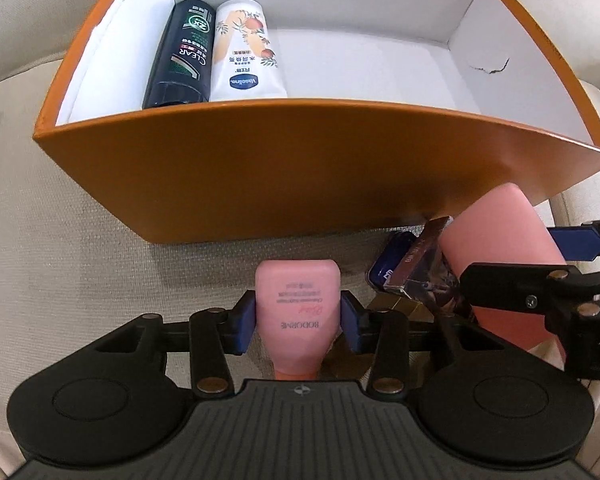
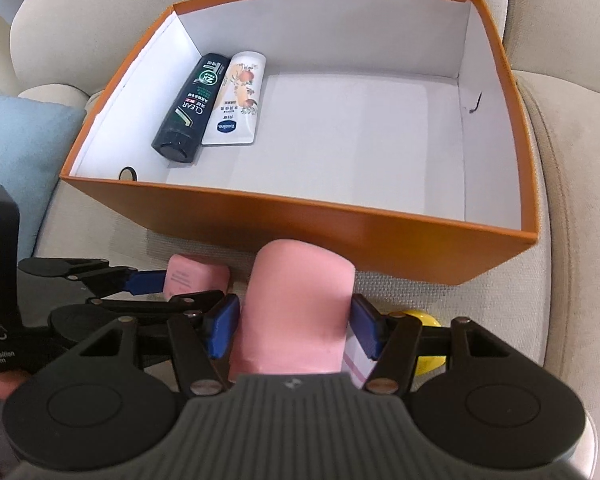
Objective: Organize rigid objects
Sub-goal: 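Carry the pink pump bottle and pink cup into the orange box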
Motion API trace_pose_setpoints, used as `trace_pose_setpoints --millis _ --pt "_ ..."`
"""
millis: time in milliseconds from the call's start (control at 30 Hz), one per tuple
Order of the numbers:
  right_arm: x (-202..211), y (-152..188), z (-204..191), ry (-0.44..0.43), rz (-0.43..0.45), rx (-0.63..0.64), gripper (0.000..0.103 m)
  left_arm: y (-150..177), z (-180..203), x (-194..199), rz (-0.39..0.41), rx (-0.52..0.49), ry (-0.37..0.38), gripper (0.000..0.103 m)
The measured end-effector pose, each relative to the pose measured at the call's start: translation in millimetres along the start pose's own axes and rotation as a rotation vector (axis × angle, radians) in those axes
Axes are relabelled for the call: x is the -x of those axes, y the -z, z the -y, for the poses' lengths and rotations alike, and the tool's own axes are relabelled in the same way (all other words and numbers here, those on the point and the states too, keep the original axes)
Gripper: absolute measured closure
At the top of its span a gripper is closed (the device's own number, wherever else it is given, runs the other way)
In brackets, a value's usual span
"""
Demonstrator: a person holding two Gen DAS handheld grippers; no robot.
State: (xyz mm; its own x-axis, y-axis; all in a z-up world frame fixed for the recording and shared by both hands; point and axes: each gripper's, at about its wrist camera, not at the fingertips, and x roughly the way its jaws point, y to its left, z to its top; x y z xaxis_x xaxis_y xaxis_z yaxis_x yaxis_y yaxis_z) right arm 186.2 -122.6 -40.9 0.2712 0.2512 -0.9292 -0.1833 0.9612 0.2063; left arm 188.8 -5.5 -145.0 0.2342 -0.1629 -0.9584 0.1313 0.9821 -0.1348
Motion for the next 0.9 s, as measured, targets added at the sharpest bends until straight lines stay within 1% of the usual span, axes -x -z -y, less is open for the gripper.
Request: trace_pose_setpoints --millis 67,100,167,233,300,467,600,733,800,900 --pt "0.3 -0.4 2.5 -0.011 -0.003 -0.01 0.041 3.3 -3.9 2.9 0.009 0.012 0.014 0.054" --pt "0.3 -0.6 3.9 -0.009 0.0 -0.036 0.041 3.8 -5.1 5.1 0.015 0.018 0.019 0.054" --pt "1.2 -1.2 8.1 -0.026 -0.002 -0.061 0.041 7.4 -7.2 11.5 0.025 0.024 0.012 0.054" --pt "2.5 -1.6 12.3 -0.029 0.001 -0.114 0.043 12.3 -9.0 21.5 0.045 0.029 0.006 0.054" --pt "4.4 -1.3 12.9 -0.031 0.005 -0.12 0.043 17.4 -10.8 35.1 0.069 0.037 0.014 0.054" --pt "17.6 2.5 5.2 -0.04 0.045 -0.095 0.044 27.2 -4.9 81.0 0.142 0.036 0.02 0.054" --pt "41.6 4.5 -7.7 -0.029 0.113 -0.035 0.044 27.2 4.8 121.9 0.211 0.026 0.06 0.054" --pt "68.2 4.0 -16.2 -0.05 0.188 0.002 0.044 21.4 13.5 162.3 0.293 0.013 0.103 0.054" --pt "80.6 1.3 -19.9 -0.044 0.231 0.025 0.044 16.6 19.4 174.5 0.323 0.016 0.116 0.054" --pt "94.6 -8.9 -21.0 -0.027 0.283 0.049 0.044 -1.4 22.4 186.5 0.359 0.015 0.139 0.054"
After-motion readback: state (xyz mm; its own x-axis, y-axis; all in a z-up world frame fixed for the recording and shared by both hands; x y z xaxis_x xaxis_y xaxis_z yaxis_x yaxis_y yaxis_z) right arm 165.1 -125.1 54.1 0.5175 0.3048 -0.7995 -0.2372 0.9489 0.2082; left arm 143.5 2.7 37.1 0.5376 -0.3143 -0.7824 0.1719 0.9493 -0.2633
